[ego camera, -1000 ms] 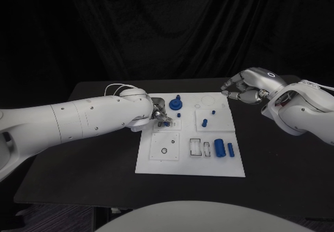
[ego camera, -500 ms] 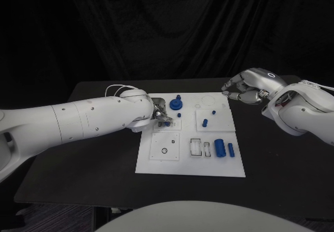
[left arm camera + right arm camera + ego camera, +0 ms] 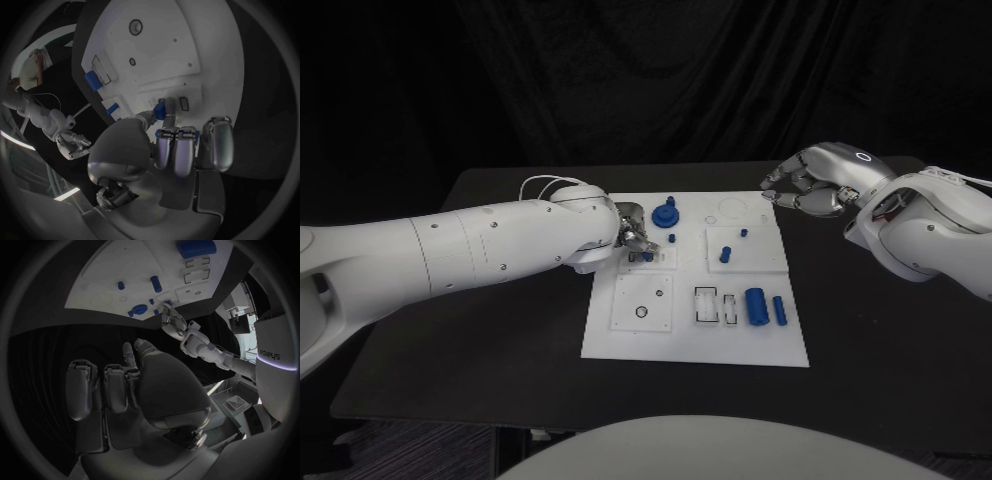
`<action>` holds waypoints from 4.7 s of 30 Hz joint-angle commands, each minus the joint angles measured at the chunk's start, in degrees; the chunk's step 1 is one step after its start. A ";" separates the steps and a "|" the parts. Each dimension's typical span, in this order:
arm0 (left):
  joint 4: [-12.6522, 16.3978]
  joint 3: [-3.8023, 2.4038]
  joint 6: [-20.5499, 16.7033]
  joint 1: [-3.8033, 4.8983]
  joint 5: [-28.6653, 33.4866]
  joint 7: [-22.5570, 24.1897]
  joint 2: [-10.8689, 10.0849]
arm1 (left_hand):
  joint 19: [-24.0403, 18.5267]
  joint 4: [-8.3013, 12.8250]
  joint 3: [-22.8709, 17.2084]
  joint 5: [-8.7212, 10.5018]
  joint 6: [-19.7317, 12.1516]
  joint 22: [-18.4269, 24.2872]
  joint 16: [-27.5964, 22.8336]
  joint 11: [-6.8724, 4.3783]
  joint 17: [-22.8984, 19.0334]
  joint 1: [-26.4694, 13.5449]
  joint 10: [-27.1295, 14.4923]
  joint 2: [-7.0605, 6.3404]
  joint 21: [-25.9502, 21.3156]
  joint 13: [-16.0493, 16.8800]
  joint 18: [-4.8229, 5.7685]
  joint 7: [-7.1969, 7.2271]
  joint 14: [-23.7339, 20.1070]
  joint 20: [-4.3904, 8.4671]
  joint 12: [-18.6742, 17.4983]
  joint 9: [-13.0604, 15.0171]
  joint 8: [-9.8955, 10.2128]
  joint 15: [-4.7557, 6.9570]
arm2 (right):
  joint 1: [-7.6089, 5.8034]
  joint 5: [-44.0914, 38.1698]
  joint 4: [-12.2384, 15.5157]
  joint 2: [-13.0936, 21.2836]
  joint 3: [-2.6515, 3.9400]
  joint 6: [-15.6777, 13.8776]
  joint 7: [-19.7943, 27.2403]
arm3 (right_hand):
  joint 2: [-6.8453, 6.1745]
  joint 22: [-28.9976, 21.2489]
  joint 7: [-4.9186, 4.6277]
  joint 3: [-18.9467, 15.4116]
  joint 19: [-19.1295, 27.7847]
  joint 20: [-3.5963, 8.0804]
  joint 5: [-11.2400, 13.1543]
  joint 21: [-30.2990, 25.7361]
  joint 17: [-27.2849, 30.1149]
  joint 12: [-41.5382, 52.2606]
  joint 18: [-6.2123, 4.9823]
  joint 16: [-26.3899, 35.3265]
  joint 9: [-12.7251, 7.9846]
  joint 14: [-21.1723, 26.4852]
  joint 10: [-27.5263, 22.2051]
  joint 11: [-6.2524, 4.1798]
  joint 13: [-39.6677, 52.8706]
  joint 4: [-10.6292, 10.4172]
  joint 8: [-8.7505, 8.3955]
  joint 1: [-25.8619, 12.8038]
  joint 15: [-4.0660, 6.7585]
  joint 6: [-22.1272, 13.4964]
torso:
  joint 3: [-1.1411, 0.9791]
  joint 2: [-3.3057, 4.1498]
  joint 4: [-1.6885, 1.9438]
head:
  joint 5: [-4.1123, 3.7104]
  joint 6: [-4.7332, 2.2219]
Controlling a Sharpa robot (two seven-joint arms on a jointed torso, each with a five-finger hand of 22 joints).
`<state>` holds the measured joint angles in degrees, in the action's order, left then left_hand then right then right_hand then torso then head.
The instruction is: Assemble the parts on the task board
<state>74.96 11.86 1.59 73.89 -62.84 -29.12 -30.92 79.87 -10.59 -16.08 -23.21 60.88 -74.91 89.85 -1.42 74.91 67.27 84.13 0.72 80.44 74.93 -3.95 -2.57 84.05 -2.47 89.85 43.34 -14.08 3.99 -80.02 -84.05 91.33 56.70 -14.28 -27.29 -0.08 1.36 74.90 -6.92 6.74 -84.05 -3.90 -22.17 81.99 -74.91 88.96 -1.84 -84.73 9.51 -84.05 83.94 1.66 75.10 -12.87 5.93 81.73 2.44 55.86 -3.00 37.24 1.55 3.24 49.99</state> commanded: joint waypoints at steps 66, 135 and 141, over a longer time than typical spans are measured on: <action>2.14 0.30 -6.77 -0.99 1.12 4.72 -2.00 | 0.11 2.33 -3.80 -1.13 0.44 -1.19 0.15 -0.48 15.09 -0.36 5.87 -0.79 -0.72 15.07 0.01 0.56 5.95 0.54 0.15 2.16 0.29 0.60 | 0.27 -0.10 0.03 0.44 0.04 2.24 -2.21 | 0.11 11.97 0.07 0.70 -2.18 -0.22 -0.45 -0.86 -6.62 -0.75 -0.47 0.77 -0.13 -3.98 3.77 0.44 12.03 0.22 -0.52 0.78 -0.40 0.39 | 0.03 -0.02 -0.05 | 0.11 0.01; 1.42 0.31 -4.38 -2.25 1.09 3.51 -2.28 | -0.24 -3.77 -0.20 10.82 -0.59 -1.04 0.15 0.28 15.09 -7.38 5.87 -1.08 -1.77 15.07 -0.13 -0.31 5.95 0.07 0.15 3.91 2.46 0.00 | 0.40 -0.10 0.03 0.46 0.04 4.36 -3.34 | 0.10 11.88 0.05 0.90 -2.09 -0.22 -0.44 -1.10 -6.42 -0.89 -0.52 0.93 -0.15 -3.94 3.63 0.46 11.83 0.25 -0.54 0.77 -0.41 0.48 | 0.03 0.00 -0.03 | 0.51 0.01; 1.31 0.31 -4.31 -2.30 1.09 3.33 -2.36 | -0.15 -6.06 3.83 12.60 -0.16 -1.31 0.15 0.40 15.09 -10.31 5.87 -0.80 -1.89 15.07 -0.14 -0.34 5.95 -0.13 0.15 4.63 2.76 -0.15 | 0.41 -0.10 0.03 0.49 0.04 4.56 -3.45 | 0.07 11.85 0.06 0.99 -2.05 -0.22 -0.43 -1.20 -6.34 -0.96 -0.54 0.99 -0.14 -3.92 3.56 0.45 11.73 0.28 -0.52 0.77 -0.41 0.60 | 0.03 0.01 -0.03 | 0.47 0.01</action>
<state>76.33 11.91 -4.12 72.10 -61.84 -25.47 -33.31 79.66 -16.60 -12.70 -10.94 60.40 -74.91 89.85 -1.42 74.91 57.56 84.12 0.04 78.88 74.92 -3.95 -2.86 83.84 -2.27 89.85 47.96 -11.44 4.19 -79.76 -84.05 91.31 57.11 -14.28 -23.24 -2.31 1.57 74.91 -6.71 7.45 -84.05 -3.90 -22.37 81.14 -74.91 88.38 -1.82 -84.08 9.43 -84.05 83.93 1.66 75.09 -12.47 5.70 81.94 2.44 56.07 -2.98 37.24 1.52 3.75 49.99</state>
